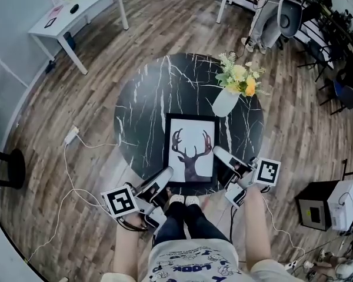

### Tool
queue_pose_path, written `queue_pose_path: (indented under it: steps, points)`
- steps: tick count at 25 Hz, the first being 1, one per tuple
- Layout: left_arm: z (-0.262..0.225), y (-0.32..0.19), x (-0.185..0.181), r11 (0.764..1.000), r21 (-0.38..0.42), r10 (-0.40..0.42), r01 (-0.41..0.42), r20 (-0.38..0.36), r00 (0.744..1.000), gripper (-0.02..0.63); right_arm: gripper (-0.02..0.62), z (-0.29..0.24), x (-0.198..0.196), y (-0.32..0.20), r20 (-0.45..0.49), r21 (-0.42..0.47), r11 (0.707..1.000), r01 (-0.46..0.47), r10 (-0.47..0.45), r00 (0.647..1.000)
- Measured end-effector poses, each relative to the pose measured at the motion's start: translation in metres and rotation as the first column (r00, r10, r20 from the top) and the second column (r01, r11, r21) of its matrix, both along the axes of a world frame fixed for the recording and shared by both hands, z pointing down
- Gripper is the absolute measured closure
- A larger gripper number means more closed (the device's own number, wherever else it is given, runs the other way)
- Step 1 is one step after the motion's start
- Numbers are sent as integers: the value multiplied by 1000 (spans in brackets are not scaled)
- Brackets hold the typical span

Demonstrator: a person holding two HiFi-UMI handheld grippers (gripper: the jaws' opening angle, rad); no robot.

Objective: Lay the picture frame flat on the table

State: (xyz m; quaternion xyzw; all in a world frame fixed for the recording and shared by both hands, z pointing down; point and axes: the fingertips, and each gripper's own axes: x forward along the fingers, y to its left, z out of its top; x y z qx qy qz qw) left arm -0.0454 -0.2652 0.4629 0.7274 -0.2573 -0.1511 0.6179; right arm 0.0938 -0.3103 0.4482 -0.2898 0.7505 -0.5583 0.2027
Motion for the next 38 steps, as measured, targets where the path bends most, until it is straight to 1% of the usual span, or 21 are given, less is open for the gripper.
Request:
queue_pose_path:
  steps: [5, 9, 13, 14, 17, 20, 23, 26, 27, 32, 38]
  points:
    - [17, -9, 6, 999, -34, -16, 17, 21, 1000, 522, 509, 20, 6, -12, -5, -35, 999, 19, -19, 1000]
    - [39, -15, 14, 996, -83, -15, 17, 26, 1000, 522, 509, 48, 10, -17, -22, -88, 996, 34, -36, 999]
    - [61, -19, 19, 993, -117, -17, 20, 27, 999, 522, 508, 77, 13, -21, -35, -135, 990, 47, -52, 998]
    - [69, -19, 18, 992, -124, -13, 19, 48, 999, 522, 508, 85, 13, -21, -47, -144, 988, 54, -61, 997]
    - [96, -20, 13, 993, -115, 20, 0, 173, 985, 522, 508, 107, 13, -23, -81, -170, 983, 74, -89, 993]
    - [118, -22, 13, 991, -130, 39, -9, 229, 973, 522, 508, 131, 14, -25, -117, -195, 977, 86, -110, 987]
    - [135, -25, 15, 989, -149, 52, -15, 243, 969, 522, 508, 155, 14, -26, -139, -239, 967, 90, -126, 982]
    - [153, -26, 16, 985, -172, 72, -25, 277, 958, 522, 508, 180, 16, -21, -153, -336, 940, 60, -117, 981]
    - [158, -26, 16, 984, -177, 80, -29, 291, 953, 522, 508, 187, 15, -20, -163, -356, 933, 54, -118, 980]
    - [183, -29, 14, 977, -209, 108, -38, 334, 937, 522, 508, 217, 13, -18, -222, -403, 914, 37, -137, 965]
    - [213, -29, 15, 963, -267, 120, -25, 346, 931, 520, 508, 243, 15, -18, -288, -442, 897, 9, -152, 946]
